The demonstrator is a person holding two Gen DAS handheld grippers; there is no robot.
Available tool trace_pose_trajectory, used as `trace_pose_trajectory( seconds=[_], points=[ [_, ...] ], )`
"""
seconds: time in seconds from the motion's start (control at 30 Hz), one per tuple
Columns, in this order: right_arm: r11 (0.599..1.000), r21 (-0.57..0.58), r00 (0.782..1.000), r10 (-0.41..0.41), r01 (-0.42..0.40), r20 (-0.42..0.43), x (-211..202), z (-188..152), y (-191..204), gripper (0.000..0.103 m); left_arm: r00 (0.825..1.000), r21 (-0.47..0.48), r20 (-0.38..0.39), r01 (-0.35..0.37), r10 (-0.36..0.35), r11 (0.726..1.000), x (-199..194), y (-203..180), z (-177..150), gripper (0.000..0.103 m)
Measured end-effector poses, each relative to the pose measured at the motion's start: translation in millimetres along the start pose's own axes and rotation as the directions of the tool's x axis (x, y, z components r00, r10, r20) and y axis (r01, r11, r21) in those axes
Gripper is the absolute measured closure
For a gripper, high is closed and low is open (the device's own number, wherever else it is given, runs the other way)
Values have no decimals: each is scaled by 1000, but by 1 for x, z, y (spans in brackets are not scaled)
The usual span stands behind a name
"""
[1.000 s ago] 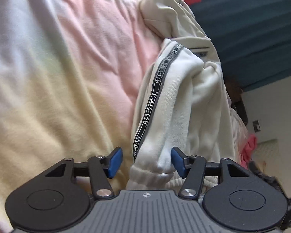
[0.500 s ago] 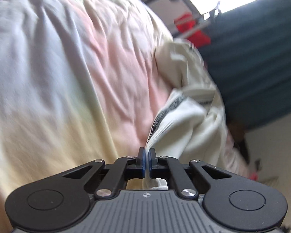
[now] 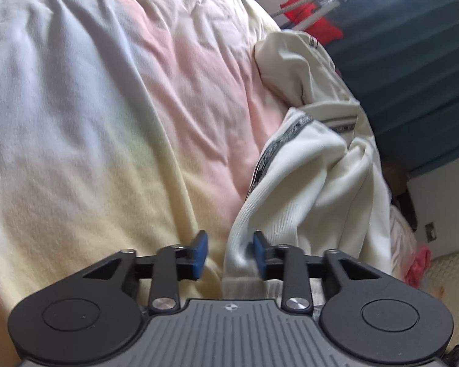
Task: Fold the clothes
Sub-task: 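Grasp the ribbed hem with the left gripper while the right gripper holds the hem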
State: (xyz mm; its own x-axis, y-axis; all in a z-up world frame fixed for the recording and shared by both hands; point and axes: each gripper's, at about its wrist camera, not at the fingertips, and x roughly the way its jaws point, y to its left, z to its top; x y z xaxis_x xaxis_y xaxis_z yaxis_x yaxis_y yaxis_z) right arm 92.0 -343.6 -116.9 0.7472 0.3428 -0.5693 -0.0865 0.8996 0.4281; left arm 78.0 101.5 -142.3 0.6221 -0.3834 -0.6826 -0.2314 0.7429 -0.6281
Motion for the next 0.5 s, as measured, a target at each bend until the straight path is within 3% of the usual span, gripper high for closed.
trace_pose_trajectory(
  seconds=[0.07, 0.1, 0.17, 0.3, 0.5],
  points=[
    [997, 58, 998, -49, 47, 32, -6, 0, -10, 28, 1000, 20, -13, 6, -6, 1000, 3, -3, -2, 67],
    [994, 87, 996, -74, 69, 47, -9, 1, -15, 24, 1000, 23, -19, 12, -11, 1000, 3, -4, -3, 67],
    [989, 109, 994, -106, 104, 19, -5, 0, -22, 24, 999, 26, -33, 21, -20, 999, 4, -4, -5, 66],
    [992, 92, 994, -75, 83, -85, 18, -6, -20, 24, 998, 40, -51, 40, -38, 998, 5, -6, -7, 64],
    [981, -148, 982, -146, 128, -121, 36, -17, 14, 24, 1000, 161, 9, 21, -23, 987, -11, -21, -14, 56]
  ],
)
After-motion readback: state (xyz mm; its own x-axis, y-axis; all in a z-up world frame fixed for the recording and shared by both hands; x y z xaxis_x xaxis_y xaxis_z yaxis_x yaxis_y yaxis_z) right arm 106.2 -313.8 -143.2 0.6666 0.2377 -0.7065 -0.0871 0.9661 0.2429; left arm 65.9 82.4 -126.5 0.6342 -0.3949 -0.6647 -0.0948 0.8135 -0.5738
